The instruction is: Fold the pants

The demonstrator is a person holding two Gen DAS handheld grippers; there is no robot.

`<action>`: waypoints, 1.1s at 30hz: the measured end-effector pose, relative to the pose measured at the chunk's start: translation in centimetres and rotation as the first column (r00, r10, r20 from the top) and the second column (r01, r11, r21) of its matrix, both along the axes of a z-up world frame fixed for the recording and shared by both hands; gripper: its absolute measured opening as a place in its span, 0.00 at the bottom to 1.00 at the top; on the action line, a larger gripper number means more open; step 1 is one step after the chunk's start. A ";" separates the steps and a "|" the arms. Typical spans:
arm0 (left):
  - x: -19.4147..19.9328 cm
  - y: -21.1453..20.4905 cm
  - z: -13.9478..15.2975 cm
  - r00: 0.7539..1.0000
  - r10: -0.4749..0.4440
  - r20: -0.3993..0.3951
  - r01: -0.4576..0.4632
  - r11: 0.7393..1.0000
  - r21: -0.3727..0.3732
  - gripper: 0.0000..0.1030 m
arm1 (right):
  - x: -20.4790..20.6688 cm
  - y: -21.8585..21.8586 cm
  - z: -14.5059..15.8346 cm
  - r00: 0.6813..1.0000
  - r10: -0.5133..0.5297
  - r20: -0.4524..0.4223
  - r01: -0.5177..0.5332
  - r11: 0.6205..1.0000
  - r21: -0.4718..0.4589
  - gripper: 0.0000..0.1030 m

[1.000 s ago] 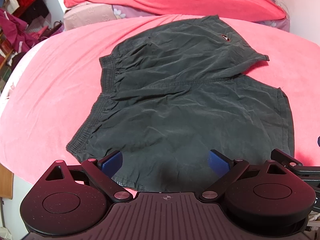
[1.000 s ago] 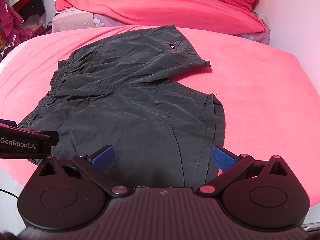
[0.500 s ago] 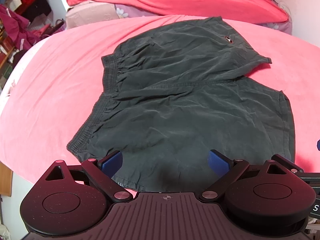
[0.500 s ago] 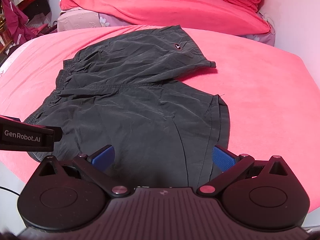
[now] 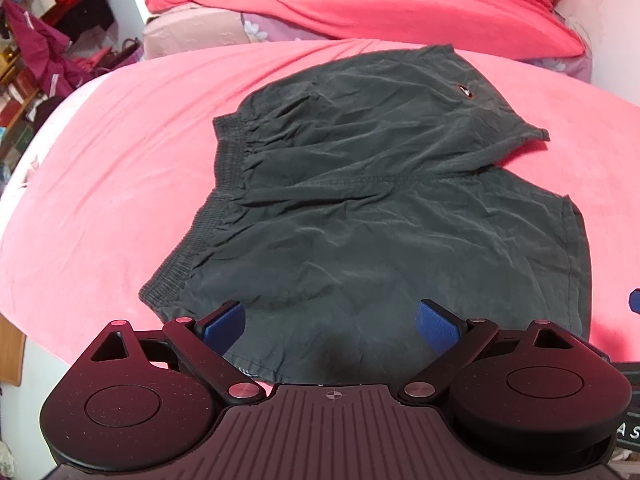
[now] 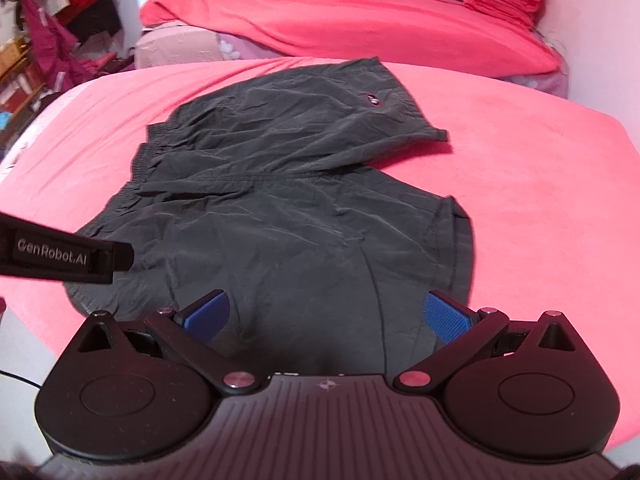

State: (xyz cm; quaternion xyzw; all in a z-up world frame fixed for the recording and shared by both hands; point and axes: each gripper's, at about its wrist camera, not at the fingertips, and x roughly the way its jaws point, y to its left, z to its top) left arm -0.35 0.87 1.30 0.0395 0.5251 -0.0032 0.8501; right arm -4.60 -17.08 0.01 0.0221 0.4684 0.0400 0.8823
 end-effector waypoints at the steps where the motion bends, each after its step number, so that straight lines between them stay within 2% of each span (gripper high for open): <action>1: 0.2 0.2 0.0 1.000 0.005 0.005 -0.005 1.000 -0.002 1.00 | 0.1 -0.1 -0.1 1.000 0.024 0.011 -0.024 1.000 0.015 1.00; 4: 1.3 1.3 -0.3 0.999 0.035 0.010 -0.035 0.999 0.000 1.00 | 0.9 -0.2 -0.3 0.997 0.066 0.032 -0.068 0.997 0.038 1.00; 7: 3.4 2.8 -0.6 0.998 0.053 0.015 -0.053 0.998 -0.031 1.00 | 2.7 -0.6 -0.7 0.994 0.100 0.045 -0.104 0.992 0.073 1.00; 12: 9.2 5.7 -1.3 0.995 0.086 0.052 -0.081 0.993 -0.088 1.00 | 7.3 -2.0 -1.5 0.992 0.114 0.045 -0.119 0.986 0.120 1.00; 15: 12.5 7.3 -1.4 0.989 0.078 0.125 -0.060 0.988 -0.145 1.00 | 10.8 -3.2 -1.6 0.992 0.111 0.063 -0.119 0.982 0.147 1.00; 18: 15.2 8.3 -1.7 0.971 0.068 0.228 -0.031 0.986 -0.166 1.00 | 14.3 -4.2 -1.8 0.985 0.138 0.104 -0.153 0.976 0.152 1.00; 22: 19.5 9.4 -3.0 0.960 0.049 0.277 0.002 0.983 -0.183 1.00 | 19.5 -5.3 -2.8 0.975 0.179 0.133 -0.200 0.966 0.163 1.00; 26: 24.1 10.7 -5.1 0.964 0.041 0.263 0.013 0.980 -0.199 1.00 | 24.4 -6.4 -4.0 0.969 0.202 0.145 -0.224 0.962 0.156 1.00; 29: 27.3 11.6 -6.9 0.971 -0.003 0.237 0.053 0.977 -0.206 1.00 | 27.9 -7.2 -5.1 0.966 0.214 0.142 -0.235 0.961 0.145 1.00; 33: 30.7 12.4 -9.7 0.984 -0.075 0.161 0.105 0.977 -0.183 1.00 | 32.3 -8.1 -6.2 0.964 0.232 0.127 -0.248 0.959 0.134 0.96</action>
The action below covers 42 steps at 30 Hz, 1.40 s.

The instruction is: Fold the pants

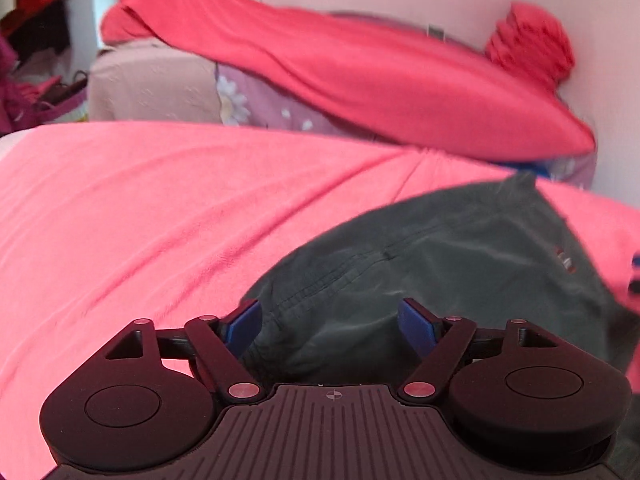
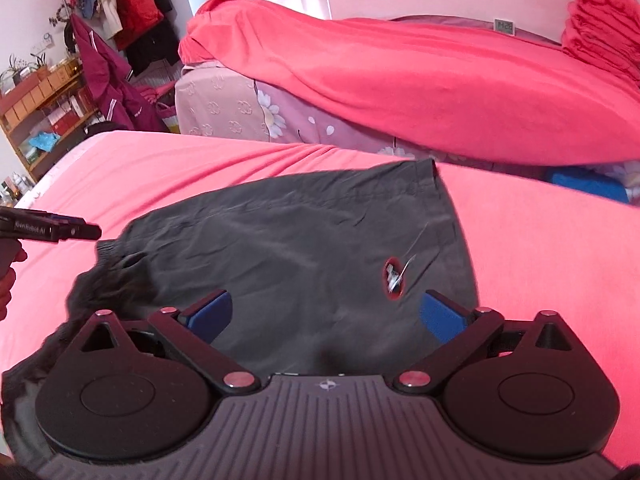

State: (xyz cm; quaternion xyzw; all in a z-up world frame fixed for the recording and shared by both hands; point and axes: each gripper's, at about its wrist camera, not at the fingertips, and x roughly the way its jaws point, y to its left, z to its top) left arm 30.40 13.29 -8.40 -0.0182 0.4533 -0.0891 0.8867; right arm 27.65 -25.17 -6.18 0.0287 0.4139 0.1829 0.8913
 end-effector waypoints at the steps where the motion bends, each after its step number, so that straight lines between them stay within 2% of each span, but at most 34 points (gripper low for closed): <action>1: 0.8 0.2 -0.7 1.000 0.003 -0.015 -0.003 1.000 0.014 1.00 | 1.1 -0.2 -0.2 1.000 0.006 0.002 -0.005 1.000 -0.007 0.96; 4: 2.5 1.2 -2.1 0.999 0.013 -0.053 -0.012 1.000 0.013 1.00 | 3.8 -0.7 -0.8 1.000 0.023 0.009 -0.023 1.000 -0.018 0.89; 7: 2.7 2.7 -1.8 0.998 0.036 -0.054 -0.036 0.999 0.003 1.00 | 6.3 -1.5 -1.7 1.000 0.023 -0.005 -0.023 0.999 -0.023 0.82; 12: 1.0 5.4 -2.4 0.990 0.074 -0.120 -0.076 0.997 -0.011 1.00 | 9.2 -3.0 -3.2 1.000 -0.005 -0.019 0.005 0.999 -0.044 0.79; 14: 0.4 5.9 -2.8 0.986 0.086 -0.141 -0.086 0.996 0.011 1.00 | 9.9 -3.3 -3.7 1.000 -0.011 -0.017 0.010 0.998 -0.062 0.79; 17: 0.8 6.2 -2.7 0.986 0.085 -0.141 -0.086 0.996 -0.001 1.00 | 10.7 -3.9 -3.9 1.000 -0.021 -0.010 0.020 0.998 -0.066 0.76; 20: 2.3 5.0 -1.7 0.995 0.026 -0.096 -0.030 0.999 -0.043 1.00 | 11.8 -4.3 -3.9 0.999 -0.031 -0.013 0.030 0.998 -0.056 0.73; 22: 3.9 3.3 -1.7 0.996 -0.031 -0.081 0.029 0.999 -0.032 1.00 | 12.6 -4.3 -4.1 0.999 -0.029 -0.017 0.028 0.998 -0.051 0.68; 23: 4.6 2.7 -2.0 0.994 -0.063 -0.085 0.061 0.998 -0.024 1.00 | 13.0 -4.3 -4.2 0.999 -0.026 -0.023 0.025 0.999 -0.048 0.66; 25: 5.9 1.6 -3.3 0.989 -0.087 -0.122 0.088 0.996 0.005 1.00 | 13.6 -4.3 -4.6 0.999 -0.024 -0.034 0.023 0.999 -0.047 0.53; 26: 6.4 1.4 -3.8 0.985 -0.097 -0.142 0.099 0.995 0.006 1.00 | 13.7 -4.3 -4.6 0.999 -0.024 -0.037 0.023 0.999 -0.042 0.50; 31: 7.0 2.0 -5.6 0.977 -0.084 -0.194 0.087 0.996 0.010 1.00 | 14.6 -4.1 -5.3 0.998 -0.044 -0.043 0.042 0.997 -0.058 0.50; 35: 6.7 1.5 -5.8 0.973 -0.117 -0.198 0.118 0.993 -0.011 1.00 | 15.1 -4.3 -6.2 0.996 -0.060 -0.061 0.056 0.997 -0.054 0.50; 38: 6.4 0.6 -6.1 0.973 -0.139 -0.187 0.148 0.988 0.037 1.00 | 15.2 -3.8 -6.3 0.997 -0.063 -0.047 0.060 0.996 -0.065 0.50; 40: 6.4 0.3 -6.0 0.973 -0.142 -0.184 0.152 0.987 0.043 1.00 | 15.3 -3.6 -6.4 0.998 -0.054 -0.045 0.051 0.997 -0.059 0.37; 42: 6.6 0.4 -5.9 0.973 -0.140 -0.182 0.149 0.988 0.039 1.00 | 15.2 -3.5 -6.4 0.998 -0.038 -0.052 0.035 0.998 -0.052 0.31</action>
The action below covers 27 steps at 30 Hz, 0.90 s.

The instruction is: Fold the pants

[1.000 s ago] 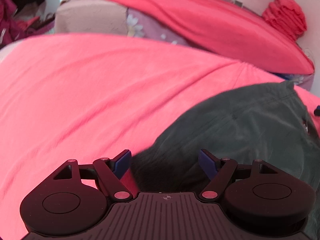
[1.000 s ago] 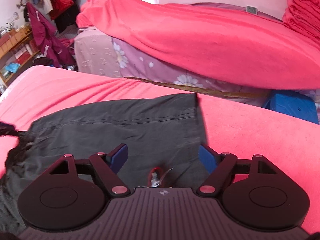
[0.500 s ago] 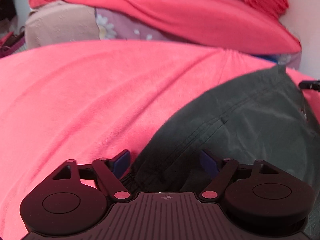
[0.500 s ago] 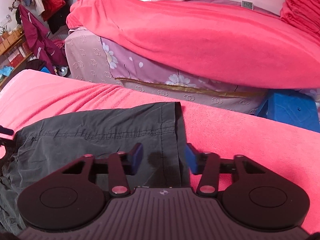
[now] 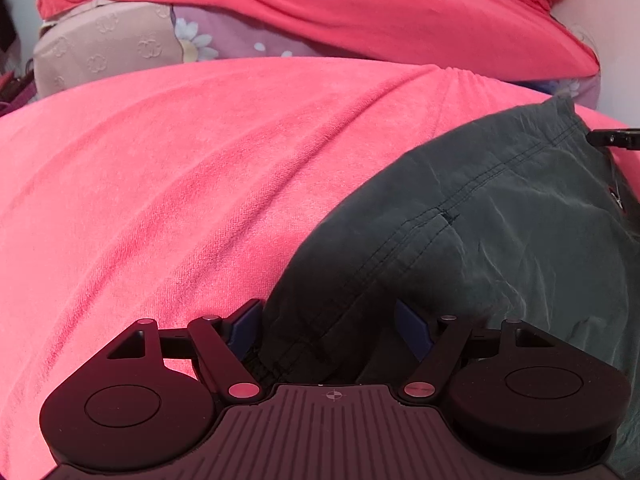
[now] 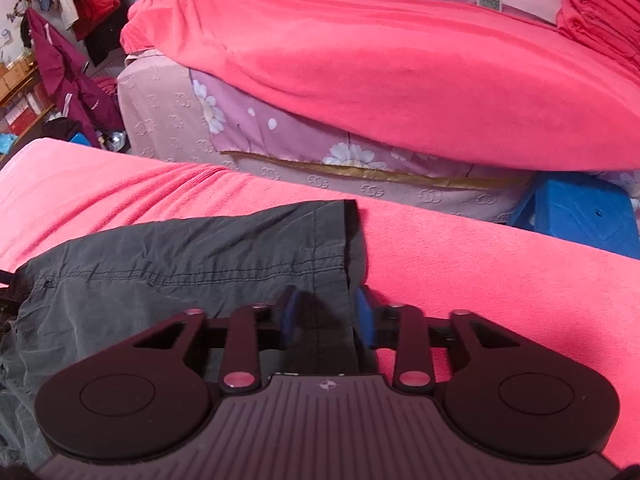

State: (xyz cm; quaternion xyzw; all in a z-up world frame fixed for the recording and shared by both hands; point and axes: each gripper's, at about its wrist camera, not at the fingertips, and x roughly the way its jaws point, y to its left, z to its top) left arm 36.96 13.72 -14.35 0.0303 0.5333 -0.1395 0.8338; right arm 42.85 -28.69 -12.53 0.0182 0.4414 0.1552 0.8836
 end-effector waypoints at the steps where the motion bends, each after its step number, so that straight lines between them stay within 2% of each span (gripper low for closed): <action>1: 0.0 0.1 0.1 1.000 0.002 0.001 -0.002 1.000 0.003 1.00 | 0.0 0.0 0.1 1.000 0.008 -0.001 -0.008 1.000 0.009 0.23; 3: -0.1 0.4 0.2 1.000 0.006 0.005 -0.006 1.000 0.007 1.00 | 0.1 -0.6 0.2 1.000 0.008 -0.011 -0.007 0.998 0.057 0.09; 4: -0.1 0.6 0.3 1.000 0.007 0.006 -0.007 1.000 0.007 1.00 | 0.2 -0.9 0.3 1.000 0.001 -0.014 0.000 0.997 0.071 0.09; 7: -0.3 0.6 0.2 1.000 -0.011 0.011 0.011 1.000 0.016 1.00 | 0.2 -0.9 -0.1 1.000 -0.020 -0.003 0.020 1.000 0.018 0.12; 11: 0.0 0.3 -0.1 0.999 -0.017 0.028 0.016 0.999 0.041 1.00 | 0.2 -0.5 -0.4 0.999 -0.039 0.015 0.039 0.999 0.019 0.13; 13: 0.0 0.2 0.0 0.999 -0.017 0.038 0.015 0.998 0.054 1.00 | 0.2 -0.1 -0.4 0.998 -0.050 0.026 0.050 0.999 0.002 0.05; 16: 0.1 0.4 0.1 0.999 -0.005 0.042 0.003 0.998 0.056 1.00 | 0.1 0.4 -0.3 0.998 -0.047 0.037 0.048 0.999 -0.024 0.04; 19: -0.2 0.7 0.5 0.999 0.011 0.043 -0.013 0.999 0.038 0.90 | -0.2 0.0 0.3 0.997 -0.061 0.051 0.061 0.998 0.003 0.04; 24: -0.8 0.9 1.6 0.998 0.017 0.065 -0.018 0.999 0.028 0.82 | -1.1 -0.6 2.0 0.995 -0.066 0.074 0.061 0.996 0.064 0.04; 27: -1.1 0.8 2.1 0.997 0.017 0.079 -0.019 0.999 0.032 0.76 | -1.9 -0.6 3.1 0.994 -0.055 0.093 0.049 0.996 0.070 0.04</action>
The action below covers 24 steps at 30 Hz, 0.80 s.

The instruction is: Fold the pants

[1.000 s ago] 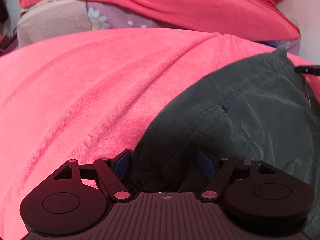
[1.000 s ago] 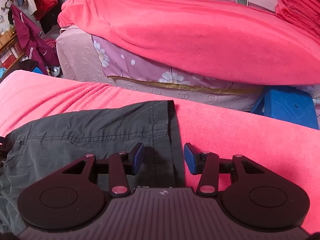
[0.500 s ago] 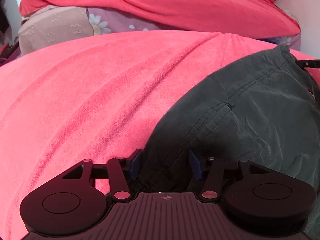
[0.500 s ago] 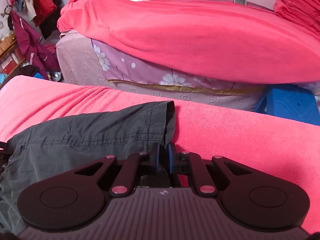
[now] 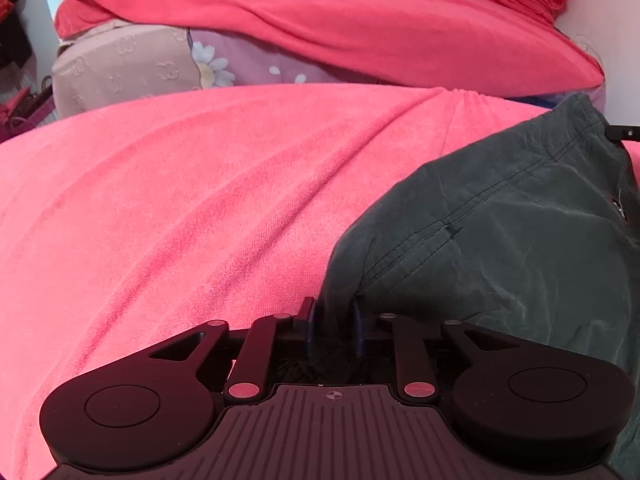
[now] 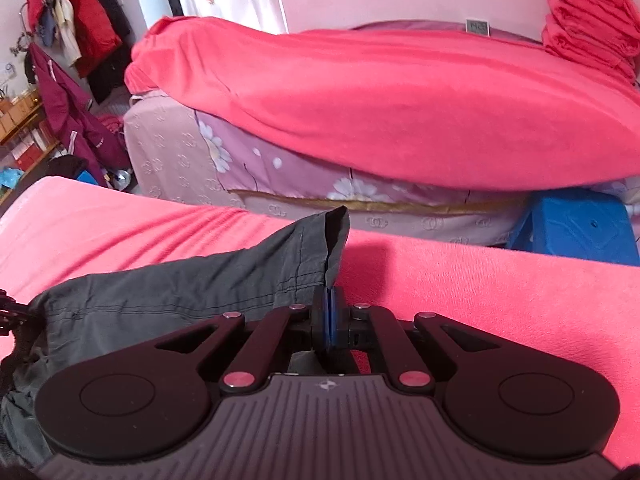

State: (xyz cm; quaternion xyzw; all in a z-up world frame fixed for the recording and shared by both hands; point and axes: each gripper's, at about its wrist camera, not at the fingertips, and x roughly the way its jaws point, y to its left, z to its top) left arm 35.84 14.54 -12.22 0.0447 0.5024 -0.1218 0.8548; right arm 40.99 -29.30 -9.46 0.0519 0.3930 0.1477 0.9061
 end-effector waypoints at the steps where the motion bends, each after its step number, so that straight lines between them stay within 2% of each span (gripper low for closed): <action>1: -0.1 0.0 0.2 1.000 -0.001 0.005 0.001 1.000 -0.001 0.75 | -0.2 0.0 0.3 1.000 0.001 0.005 -0.001 1.000 0.005 0.04; 12: -2.9 0.6 3.9 0.997 -0.016 0.072 0.016 1.000 -0.002 0.68 | -4.5 -0.4 4.2 0.998 0.014 0.069 -0.016 0.999 0.031 0.04; 17: -5.9 1.4 5.8 0.994 -0.020 0.105 0.020 1.000 0.002 0.66 | -8.2 -0.8 6.5 0.994 0.019 0.106 -0.024 0.999 0.045 0.04; 19: -7.3 1.8 6.5 0.993 -0.023 0.115 0.022 1.000 0.008 0.60 | -10.1 -1.0 7.4 0.992 0.018 0.123 -0.024 0.999 0.047 0.04; 24: -10.8 2.8 7.7 0.991 -0.020 0.131 0.020 1.000 0.000 0.61 | -14.7 -1.6 9.4 0.988 0.006 0.155 -0.017 0.997 0.070 0.04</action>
